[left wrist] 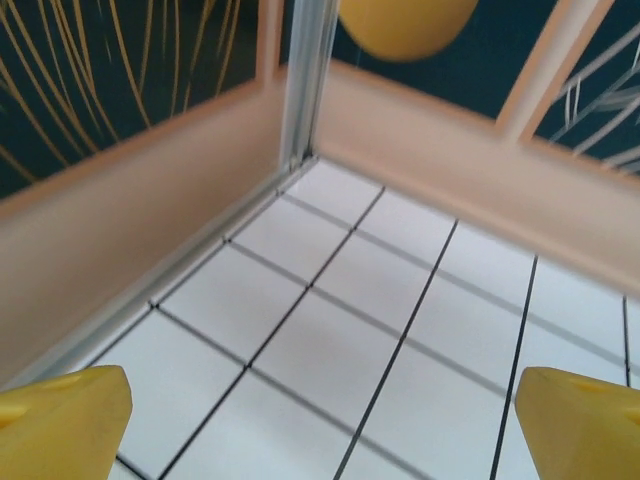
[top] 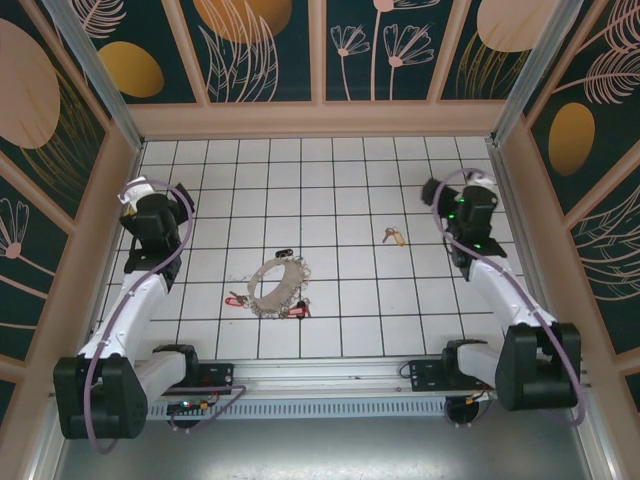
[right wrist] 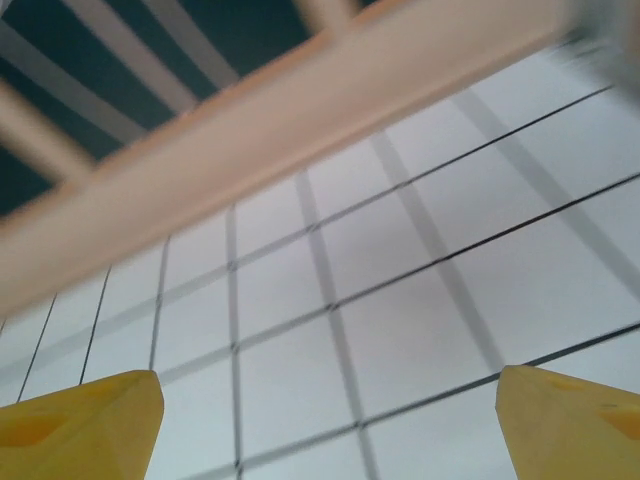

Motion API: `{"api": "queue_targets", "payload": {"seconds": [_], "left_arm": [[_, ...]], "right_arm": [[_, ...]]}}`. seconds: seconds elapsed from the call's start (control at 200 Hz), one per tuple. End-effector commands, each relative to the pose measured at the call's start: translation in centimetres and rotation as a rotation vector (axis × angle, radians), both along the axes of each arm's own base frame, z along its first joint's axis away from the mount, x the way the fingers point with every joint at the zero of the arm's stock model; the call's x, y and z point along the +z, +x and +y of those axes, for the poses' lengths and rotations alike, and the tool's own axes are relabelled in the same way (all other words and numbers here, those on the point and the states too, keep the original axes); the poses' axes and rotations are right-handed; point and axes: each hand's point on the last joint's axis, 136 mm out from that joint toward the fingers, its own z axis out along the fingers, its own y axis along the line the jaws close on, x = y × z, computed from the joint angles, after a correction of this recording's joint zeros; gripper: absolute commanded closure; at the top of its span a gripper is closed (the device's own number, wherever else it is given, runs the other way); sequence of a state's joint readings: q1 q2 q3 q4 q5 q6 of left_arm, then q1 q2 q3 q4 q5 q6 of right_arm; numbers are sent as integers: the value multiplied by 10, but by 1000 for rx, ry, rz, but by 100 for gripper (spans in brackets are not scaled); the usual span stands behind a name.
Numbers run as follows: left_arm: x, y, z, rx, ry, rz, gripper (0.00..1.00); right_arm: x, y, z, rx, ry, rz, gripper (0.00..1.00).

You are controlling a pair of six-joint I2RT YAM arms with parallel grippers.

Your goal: Put the keys on the keyring

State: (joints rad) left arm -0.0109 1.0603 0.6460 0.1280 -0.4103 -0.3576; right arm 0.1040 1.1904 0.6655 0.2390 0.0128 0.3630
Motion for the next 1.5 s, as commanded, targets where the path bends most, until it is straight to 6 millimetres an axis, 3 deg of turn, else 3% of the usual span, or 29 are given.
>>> {"api": "queue_targets", "payload": {"seconds": [0.0,0.17,0.295,0.455,0.54,0.636,0.721,0.861,1.096,1.331,1.496], "left_arm": [[-9,-5,-30,-191,-33,22,1],[-26,-17,-74,-434,-125,55,1],[-42,-26,-107,-574,-260,77,1],[-72,-33,-123,-602,-417,134,1],[-86,-36,-125,-597,-444,192,1],[-108,-40,-130,-592,-499,302,1],[-124,-45,-143,-630,-592,385,1],[-140,-59,-160,-678,-710,437,1],[-141,-60,-160,-688,-701,442,1],[-139,-55,-160,-686,-703,429,1],[-133,-50,-147,-623,-643,394,1]], "right_arm": [[-11,-7,71,279,-85,29,13],[-31,-34,166,683,-178,81,13],[-54,-87,231,1115,-286,-11,19],[-86,-121,270,1347,-452,-82,22],[-116,-146,288,1503,-572,-39,28],[-146,-171,298,1639,-685,-1,29],[-165,-177,298,1688,-758,33,31],[-160,-174,312,1709,-723,-9,35],[-167,-166,318,1682,-679,39,41],[-170,-144,311,1568,-613,96,44],[-163,-103,304,1402,-553,137,49]]}}
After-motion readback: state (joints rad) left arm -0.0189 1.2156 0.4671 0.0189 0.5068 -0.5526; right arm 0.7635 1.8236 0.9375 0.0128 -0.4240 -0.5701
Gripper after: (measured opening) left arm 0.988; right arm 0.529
